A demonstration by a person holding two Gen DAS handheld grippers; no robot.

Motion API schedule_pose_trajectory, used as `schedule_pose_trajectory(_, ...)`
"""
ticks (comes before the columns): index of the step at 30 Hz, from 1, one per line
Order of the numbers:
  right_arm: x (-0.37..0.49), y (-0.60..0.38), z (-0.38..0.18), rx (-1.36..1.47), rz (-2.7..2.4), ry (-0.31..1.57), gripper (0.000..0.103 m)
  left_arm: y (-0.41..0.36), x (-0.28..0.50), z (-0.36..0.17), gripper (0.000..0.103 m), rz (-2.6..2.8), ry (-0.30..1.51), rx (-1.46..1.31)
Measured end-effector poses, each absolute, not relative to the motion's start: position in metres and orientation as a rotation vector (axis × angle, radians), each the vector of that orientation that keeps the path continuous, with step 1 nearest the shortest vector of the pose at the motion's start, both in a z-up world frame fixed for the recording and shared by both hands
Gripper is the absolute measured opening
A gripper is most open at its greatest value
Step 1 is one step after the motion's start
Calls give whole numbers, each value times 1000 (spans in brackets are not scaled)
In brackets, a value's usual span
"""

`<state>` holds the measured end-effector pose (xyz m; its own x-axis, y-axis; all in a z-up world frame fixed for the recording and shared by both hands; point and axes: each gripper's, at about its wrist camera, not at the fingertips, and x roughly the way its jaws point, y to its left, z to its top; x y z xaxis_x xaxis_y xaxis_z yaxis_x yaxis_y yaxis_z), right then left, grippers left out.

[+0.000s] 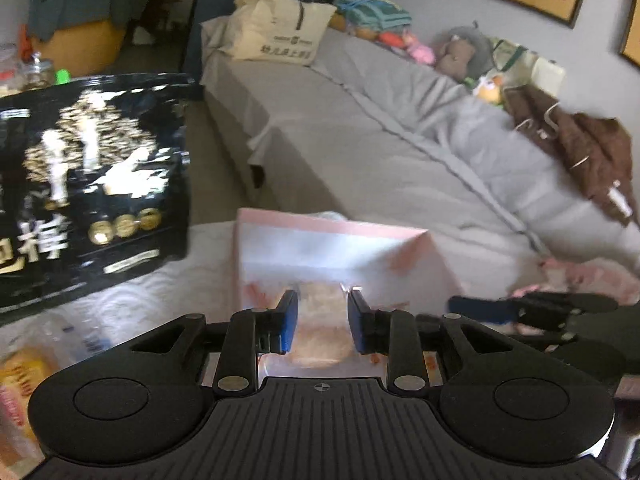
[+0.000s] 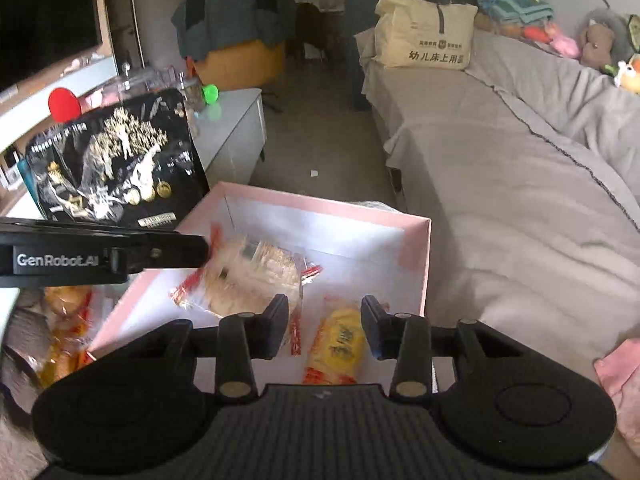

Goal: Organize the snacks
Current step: 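Withdraw both tools from the pink box back toward the pile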

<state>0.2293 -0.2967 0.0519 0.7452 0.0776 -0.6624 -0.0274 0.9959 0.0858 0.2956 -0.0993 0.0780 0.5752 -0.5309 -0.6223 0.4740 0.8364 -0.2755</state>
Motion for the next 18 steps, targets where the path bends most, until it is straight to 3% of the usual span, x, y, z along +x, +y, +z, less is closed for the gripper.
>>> schedule_pose_trajectory(8,235,-300,54,-56,-138,668,42,-85,283,75,31,-459,707,-17)
schedule_pose_trajectory(13,248,-320,43,-21,-265,682,49,-80,286,62,31,-468,775,-44)
schedule_pose_trajectory(18,250,-313,42,-38,-258,713,49,-68,285,44,30,-475,857,-126)
